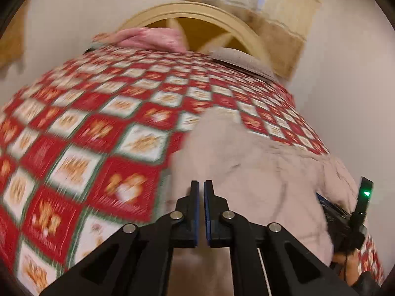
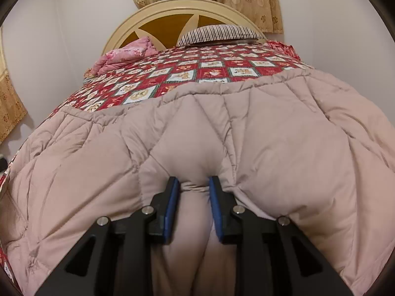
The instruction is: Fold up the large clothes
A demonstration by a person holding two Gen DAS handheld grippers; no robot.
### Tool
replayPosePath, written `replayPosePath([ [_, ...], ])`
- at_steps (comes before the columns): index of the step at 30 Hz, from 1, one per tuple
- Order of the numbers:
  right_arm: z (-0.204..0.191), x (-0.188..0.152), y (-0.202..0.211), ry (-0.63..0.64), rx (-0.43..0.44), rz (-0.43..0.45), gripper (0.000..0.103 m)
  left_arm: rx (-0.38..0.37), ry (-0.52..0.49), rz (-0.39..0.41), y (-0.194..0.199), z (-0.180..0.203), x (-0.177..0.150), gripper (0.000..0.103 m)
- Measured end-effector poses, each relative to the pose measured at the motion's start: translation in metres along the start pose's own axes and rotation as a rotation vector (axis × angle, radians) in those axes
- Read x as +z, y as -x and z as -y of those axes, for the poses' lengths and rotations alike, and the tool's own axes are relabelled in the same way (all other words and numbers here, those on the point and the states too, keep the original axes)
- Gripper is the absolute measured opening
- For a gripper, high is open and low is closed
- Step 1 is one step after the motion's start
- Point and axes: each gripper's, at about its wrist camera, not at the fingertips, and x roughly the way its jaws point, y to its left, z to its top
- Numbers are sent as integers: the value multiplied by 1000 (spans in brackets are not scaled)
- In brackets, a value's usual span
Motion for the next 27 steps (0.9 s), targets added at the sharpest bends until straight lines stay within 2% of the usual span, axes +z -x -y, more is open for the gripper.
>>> replayPosePath([
  [2,-1,0,0,3,-3,2,27,-54,61,-31,-10,-15,-9,4],
  [4,-2,-1,1,5,-6,4,27,-109,89,-41,-16,-15,-10,4],
  [6,-3,-2,2,6,-10,5,27,-204,77,-16,-18,-10,-8,4],
  [8,-2,-2,2,4,-7,6,27,-303,71,-40,-25,-6,-4,4],
  [10,-2,-2,3,2,-3,6,27,-337,58,-55,-34,-2,-2,5],
  [13,-1,-2,3,0,-1,6,27,-275,16,-120,-53,0,-4,7],
  [14,-1,-2,3,1,-1,6,27,-276,19,-134,-55,-2,-6,8],
  [20,0,-2,4,-3,3,8,27,-280,12,-51,-50,-3,-25,8],
  [24,0,-2,4,-3,2,7,27,-280,20,-60,-48,-7,-27,8],
  [27,0,-2,4,-2,1,7,27,-224,9,-39,-37,-3,-23,8],
])
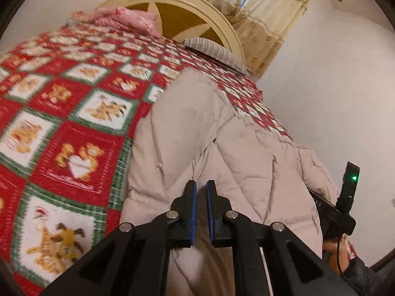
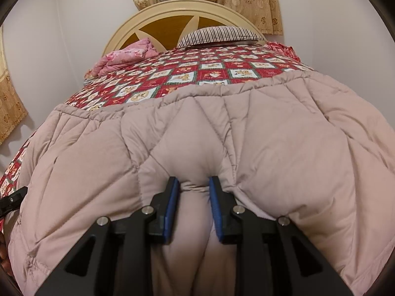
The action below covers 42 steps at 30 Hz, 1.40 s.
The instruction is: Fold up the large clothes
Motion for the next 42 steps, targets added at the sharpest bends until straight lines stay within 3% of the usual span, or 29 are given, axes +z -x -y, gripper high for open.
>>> replayPosePath([
  [6,0,0,0,0,0,0,27,121,-106,221,43,19,-1,8],
  [8,0,0,0,0,0,0,27,153,-126,246,49,17,3,8],
  [9,0,0,0,0,-1,0,27,141,-113,253,50,13,5,8],
  [11,0,0,0,0,-1,0,27,23,-41,257,54,-2,11,8],
  [12,0,0,0,0,-1,0,27,-12,-23,239,54,-7,15,14],
  [13,0,0,0,0,-1,0,27,1,-25,221,52,-6,18,54],
  [14,0,0,0,0,-1,0,27,28,-40,214,50,-5,20,85],
  [15,0,0,0,0,-1,1,27,43,-63,218,51,-3,20,102],
  [17,0,0,0,0,-1,1,27,52,-80,217,51,-1,22,102],
  [20,0,0,0,0,-1,1,27,56,-4,174,41,-10,23,102],
  [26,0,-1,0,-1,-1,1,27,-22,146,-108,-30,-35,34,102],
  [29,0,-1,0,0,-2,2,27,-96,266,-368,-77,-45,27,102],
  [35,0,-1,0,-1,-2,2,27,-105,345,-375,-80,-53,30,102],
  [39,-3,0,2,10,-14,2,28,-81,276,-356,-77,-42,25,102],
  [41,-8,5,5,20,-55,-19,28,-83,273,-338,-74,-39,24,98],
  [42,-11,7,10,18,-78,-24,27,-95,272,-321,-71,-37,23,86],
])
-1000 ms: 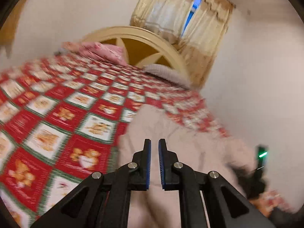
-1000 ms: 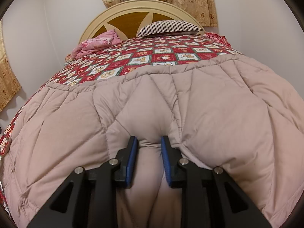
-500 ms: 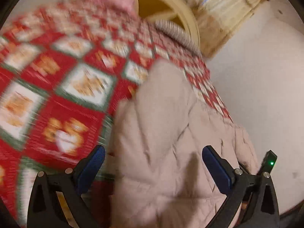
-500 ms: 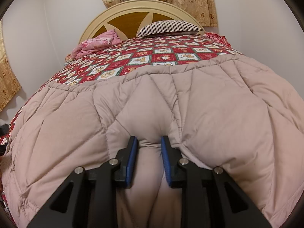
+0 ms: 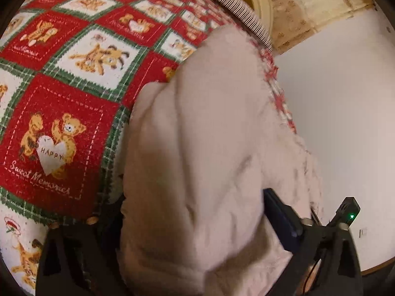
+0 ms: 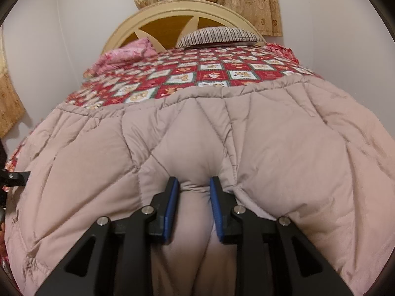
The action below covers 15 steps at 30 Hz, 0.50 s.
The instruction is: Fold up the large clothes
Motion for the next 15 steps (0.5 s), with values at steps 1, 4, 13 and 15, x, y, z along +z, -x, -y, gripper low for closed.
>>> replayPosePath([
  [1,-2,3,13,-19,-11,27,27,-15,-6,23,5,0,-2,68],
  [4,-7,9,56,-57,59,157,29,-124,-3,74,18,0,-7,49],
  [13,-22,-23,2,-102,275,-47,30,-256,-163,147,58,64,-17,47],
  [15,-14,-23,-1,-153,316,-59,30,-241,-251,147,61,94,-22,47],
])
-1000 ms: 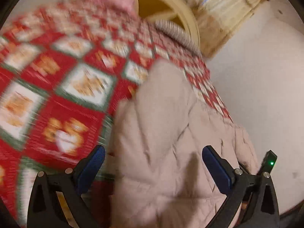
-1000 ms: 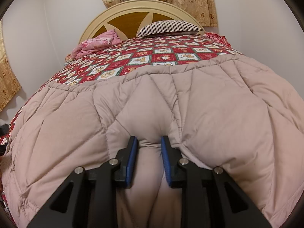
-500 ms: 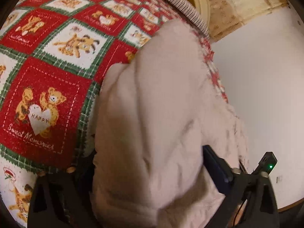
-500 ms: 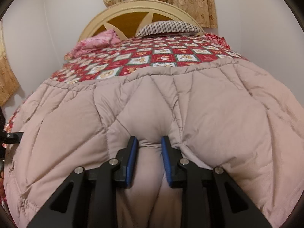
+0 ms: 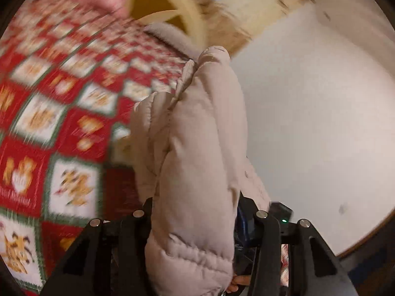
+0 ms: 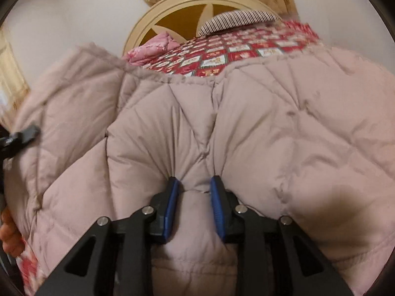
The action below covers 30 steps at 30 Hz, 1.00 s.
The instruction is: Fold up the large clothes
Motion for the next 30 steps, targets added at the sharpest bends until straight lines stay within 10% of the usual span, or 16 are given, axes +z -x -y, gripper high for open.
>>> replayPosePath([
  [10,37,5,23,-193,185,-30,27,-94,-260,-140,-69,117,-22,47],
  [17,93,-12,106,-308,187,20,27,-22,-326,-199,-112,151,-53,47],
  [20,127,-17,151,-411,210,101,45,17,-385,-210,-123,159,-73,47],
  [24,163,-3,187,-554,370,224,99,90,-520,-163,-119,178,-102,47],
  [30,143,54,146,-401,361,18,100,108,-625,-128,-117,181,-125,47],
])
